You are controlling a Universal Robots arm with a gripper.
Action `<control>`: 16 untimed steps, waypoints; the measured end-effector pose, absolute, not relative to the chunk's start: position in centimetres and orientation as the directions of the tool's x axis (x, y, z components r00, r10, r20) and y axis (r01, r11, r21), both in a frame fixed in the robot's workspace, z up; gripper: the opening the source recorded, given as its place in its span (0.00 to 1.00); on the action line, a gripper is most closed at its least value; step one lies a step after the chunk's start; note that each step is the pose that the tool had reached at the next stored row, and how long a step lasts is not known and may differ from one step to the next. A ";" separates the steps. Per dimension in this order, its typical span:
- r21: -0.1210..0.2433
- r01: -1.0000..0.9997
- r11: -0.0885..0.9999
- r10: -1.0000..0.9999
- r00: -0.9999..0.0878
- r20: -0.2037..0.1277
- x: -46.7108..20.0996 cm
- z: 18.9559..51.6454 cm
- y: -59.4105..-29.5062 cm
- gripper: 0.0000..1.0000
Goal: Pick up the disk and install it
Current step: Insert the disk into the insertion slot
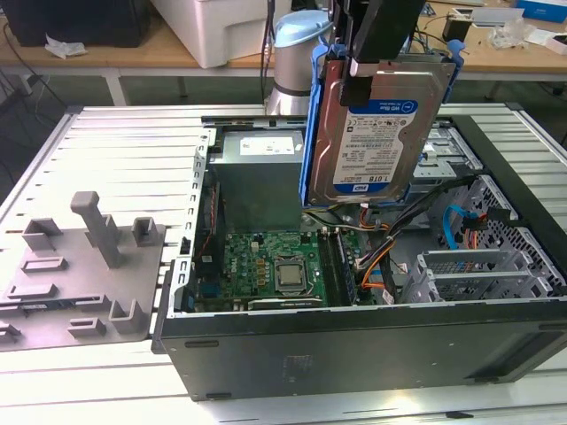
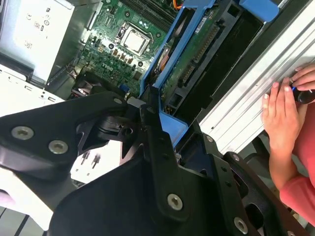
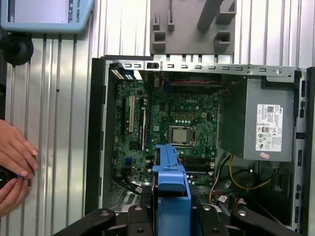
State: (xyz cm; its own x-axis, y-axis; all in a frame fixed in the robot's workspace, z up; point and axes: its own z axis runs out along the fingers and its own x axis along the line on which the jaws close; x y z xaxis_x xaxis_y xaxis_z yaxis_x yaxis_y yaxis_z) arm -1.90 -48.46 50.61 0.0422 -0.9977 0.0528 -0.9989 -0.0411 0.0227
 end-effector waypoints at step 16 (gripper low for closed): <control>-0.005 -1.000 -0.030 -0.998 0.030 0.054 -1.9 50.6 -48.6 0.36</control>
